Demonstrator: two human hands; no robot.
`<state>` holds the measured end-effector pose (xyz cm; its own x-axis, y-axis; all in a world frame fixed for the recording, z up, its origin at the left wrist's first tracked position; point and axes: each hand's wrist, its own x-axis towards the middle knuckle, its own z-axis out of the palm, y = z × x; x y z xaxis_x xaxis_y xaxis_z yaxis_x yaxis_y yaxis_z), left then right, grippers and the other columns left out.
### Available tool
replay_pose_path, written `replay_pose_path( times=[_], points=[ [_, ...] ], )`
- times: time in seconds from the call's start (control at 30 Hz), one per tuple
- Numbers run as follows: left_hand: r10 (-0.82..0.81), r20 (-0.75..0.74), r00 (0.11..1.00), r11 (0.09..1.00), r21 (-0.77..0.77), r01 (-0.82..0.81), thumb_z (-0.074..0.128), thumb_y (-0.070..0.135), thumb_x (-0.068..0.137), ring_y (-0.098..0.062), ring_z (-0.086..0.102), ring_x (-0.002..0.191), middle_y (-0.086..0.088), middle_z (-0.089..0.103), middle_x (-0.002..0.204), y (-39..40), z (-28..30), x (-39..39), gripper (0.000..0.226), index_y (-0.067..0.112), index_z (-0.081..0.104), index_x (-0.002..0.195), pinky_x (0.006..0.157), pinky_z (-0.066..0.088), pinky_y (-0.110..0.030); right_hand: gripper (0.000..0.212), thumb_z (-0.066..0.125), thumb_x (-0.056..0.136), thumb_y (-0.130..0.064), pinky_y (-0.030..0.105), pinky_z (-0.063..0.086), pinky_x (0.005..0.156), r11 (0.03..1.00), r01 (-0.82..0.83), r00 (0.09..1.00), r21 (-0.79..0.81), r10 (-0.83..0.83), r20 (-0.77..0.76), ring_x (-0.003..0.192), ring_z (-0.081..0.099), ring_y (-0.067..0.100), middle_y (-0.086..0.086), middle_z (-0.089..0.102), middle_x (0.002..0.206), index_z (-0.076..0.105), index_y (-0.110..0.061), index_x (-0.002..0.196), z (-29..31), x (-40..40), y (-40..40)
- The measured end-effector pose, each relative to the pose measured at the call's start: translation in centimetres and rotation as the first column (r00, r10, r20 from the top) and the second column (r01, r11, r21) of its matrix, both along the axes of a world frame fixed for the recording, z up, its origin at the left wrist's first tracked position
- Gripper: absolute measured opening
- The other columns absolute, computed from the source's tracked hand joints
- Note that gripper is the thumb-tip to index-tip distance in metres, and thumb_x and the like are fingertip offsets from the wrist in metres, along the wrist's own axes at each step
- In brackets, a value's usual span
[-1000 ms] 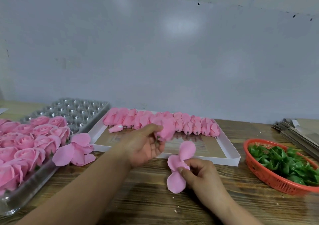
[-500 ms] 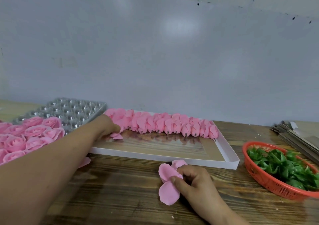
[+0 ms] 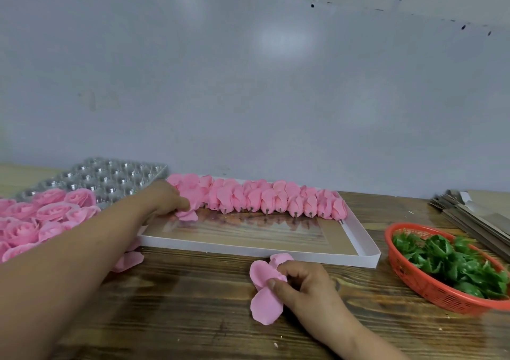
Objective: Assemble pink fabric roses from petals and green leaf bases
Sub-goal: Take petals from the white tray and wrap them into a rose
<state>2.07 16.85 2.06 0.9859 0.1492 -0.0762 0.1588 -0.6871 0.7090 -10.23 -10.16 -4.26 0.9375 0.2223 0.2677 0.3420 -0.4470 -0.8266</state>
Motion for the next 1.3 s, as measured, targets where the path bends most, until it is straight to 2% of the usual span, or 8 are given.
replay_pose_path(
  times=[0.07, 0.2, 0.4, 0.5, 0.73, 1.03, 1.17, 1.3],
  points=[
    [-0.046, 0.038, 0.998, 0.998, -0.036, 0.047, 0.072, 0.012, 0.062, -0.021, 0.041, 0.062, -0.01, 0.042, 0.06, 0.5, 1.2, -1.3, 0.023, 0.005, 0.051, 0.058, 0.065, 0.034, -0.029, 0.025, 0.062, 0.086, -0.016, 0.022, 0.034, 0.058, 1.0, -0.023, 1.0, 0.009, 0.023, -0.019, 0.058, 0.042, 0.007, -0.005, 0.047, 0.061, 0.061, -0.003, 0.065, 0.2, 0.0, 0.3],
    [-0.171, 0.036, 0.985, 0.985, 0.013, 0.171, 0.07, 0.003, 0.076, -0.013, 0.055, 0.045, -0.007, 0.06, 0.051, 2.2, 2.2, -4.5, 0.014, 0.005, 0.067, 0.063, 0.048, 0.044, -0.015, 0.024, 0.061, 0.086, -0.018, 0.026, 0.031, 0.059, 0.995, -0.092, 0.996, -0.028, 0.092, -0.013, 0.06, 0.039, 0.01, 0.003, 0.046, 0.064, 0.063, 0.001, 0.071, 0.6, 0.1, 1.5],
    [-0.355, -0.187, 0.916, 0.927, 0.056, 0.371, 0.068, 0.005, 0.079, -0.021, 0.058, 0.056, -0.023, 0.07, 0.073, 4.5, 2.6, -9.5, 0.013, 0.014, 0.077, 0.083, 0.062, 0.049, -0.028, 0.029, 0.059, 0.087, -0.017, 0.02, 0.027, 0.053, 0.987, -0.146, 0.989, -0.073, 0.147, 0.017, 0.055, 0.033, 0.005, 0.001, 0.039, 0.061, 0.058, 0.006, 0.069, 1.0, 0.3, 3.8],
    [-0.381, -0.284, 0.88, 0.887, 0.155, 0.434, 0.065, 0.01, 0.08, -0.008, 0.056, 0.054, -0.002, 0.072, 0.07, 4.9, 2.0, -10.4, 0.024, 0.029, 0.079, 0.083, 0.054, 0.042, -0.018, 0.032, 0.059, 0.085, -0.014, 0.018, 0.024, 0.05, 0.984, -0.162, 0.985, -0.08, 0.165, 0.04, 0.05, 0.03, 0.005, -0.008, 0.031, 0.054, 0.049, 0.004, 0.061, 1.5, 0.6, 5.3],
    [-0.279, -0.254, 0.926, 0.919, 0.21, 0.334, 0.066, 0.007, 0.079, -0.005, 0.055, 0.046, 0.007, 0.062, 0.057, 5.8, 0.2, -9.7, 0.01, 0.007, 0.076, 0.081, 0.053, 0.046, -0.018, 0.042, 0.059, 0.084, -0.011, 0.017, 0.025, 0.047, 0.97, -0.22, 0.975, -0.098, 0.223, 0.017, 0.047, 0.029, 0.006, -0.001, 0.033, 0.052, 0.039, -0.014, 0.047, 2.3, 1.5, 9.7],
    [-0.25, -0.047, 0.967, 0.936, 0.245, 0.253, 0.073, 0.018, 0.075, -0.009, 0.065, 0.056, -0.003, 0.072, 0.067, 7.2, 2.6, -10.3, 0.018, 0.035, 0.076, 0.078, 0.058, 0.051, -0.02, 0.013, 0.058, 0.086, -0.015, 0.038, 0.051, 0.065, 0.973, -0.22, 0.92, 0.064, 0.229, -0.317, 0.076, 0.058, 0.024, 0.015, 0.062, 0.088, 0.063, -0.008, 0.076, 1.8, 2.4, 15.1],
    [-0.247, 0.106, 0.963, 0.955, -0.142, 0.261, 0.072, 0.006, 0.078, -0.021, 0.07, 0.068, -0.012, 0.074, 0.077, 3.6, 4.2, -11.2, 0.014, 0.018, 0.078, 0.083, 0.064, 0.057, -0.024, 0.025, 0.057, 0.088, -0.014, 0.019, 0.047, 0.049, 0.962, -0.179, 0.873, 0.204, 0.251, -0.418, 0.054, 0.057, 0.011, 0.021, 0.066, 0.092, 0.062, 0.0, 0.108, 1.8, 2.6, 16.3],
    [-0.167, 0.123, 0.978, 0.854, -0.478, 0.206, 0.064, -0.007, 0.081, -0.026, 0.065, 0.068, -0.026, 0.07, 0.088, -1.1, 4.4, -10.7, 0.013, -0.003, 0.072, 0.092, 0.068, 0.056, -0.032, 0.022, 0.051, 0.093, -0.016, 0.015, 0.047, 0.049, 0.946, -0.106, 0.839, 0.308, 0.251, -0.483, 0.056, 0.053, 0.004, 0.009, 0.061, 0.089, 0.063, -0.007, 0.109, 1.7, 2.6, 15.3]
  ],
)
